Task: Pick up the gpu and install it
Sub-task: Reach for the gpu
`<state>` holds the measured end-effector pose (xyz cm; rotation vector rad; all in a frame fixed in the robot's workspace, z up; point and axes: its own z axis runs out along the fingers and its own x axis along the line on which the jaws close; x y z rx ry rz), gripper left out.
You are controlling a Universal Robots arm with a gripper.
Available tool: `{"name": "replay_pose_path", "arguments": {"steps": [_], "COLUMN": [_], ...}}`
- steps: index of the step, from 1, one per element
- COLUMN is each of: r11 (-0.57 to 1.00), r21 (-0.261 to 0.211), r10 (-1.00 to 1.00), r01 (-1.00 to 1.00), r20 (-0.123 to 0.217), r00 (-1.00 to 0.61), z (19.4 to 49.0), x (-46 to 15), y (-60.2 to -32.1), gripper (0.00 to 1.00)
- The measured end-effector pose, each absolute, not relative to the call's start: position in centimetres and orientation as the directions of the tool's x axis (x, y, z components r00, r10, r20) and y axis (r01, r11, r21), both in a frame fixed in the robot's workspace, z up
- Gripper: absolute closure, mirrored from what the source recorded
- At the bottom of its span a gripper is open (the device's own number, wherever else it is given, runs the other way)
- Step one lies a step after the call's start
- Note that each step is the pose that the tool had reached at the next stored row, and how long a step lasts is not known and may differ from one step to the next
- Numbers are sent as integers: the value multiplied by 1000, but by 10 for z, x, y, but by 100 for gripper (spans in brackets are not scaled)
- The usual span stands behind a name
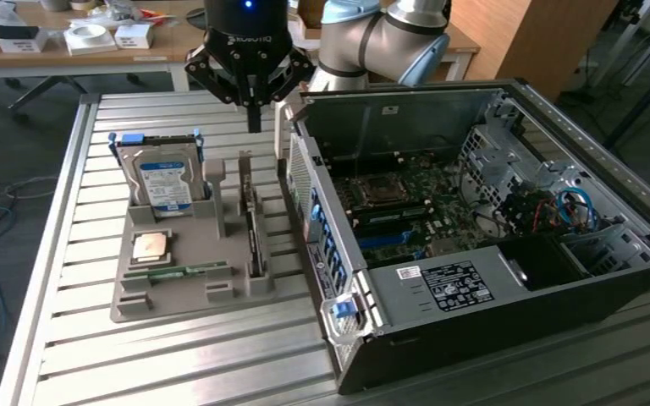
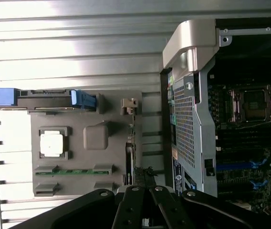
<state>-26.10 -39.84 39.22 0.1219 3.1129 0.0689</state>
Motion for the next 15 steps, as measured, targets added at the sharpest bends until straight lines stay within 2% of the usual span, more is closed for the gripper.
{"name": "replay_pose_path", "arguments": {"steps": [15], "r11": [996], "r21": [45], "r10": [79], "r01": [78], "r20": [-24], "r00": [-997], "z": [392], "x": [-269], "y": [-419], "gripper": [89]}}
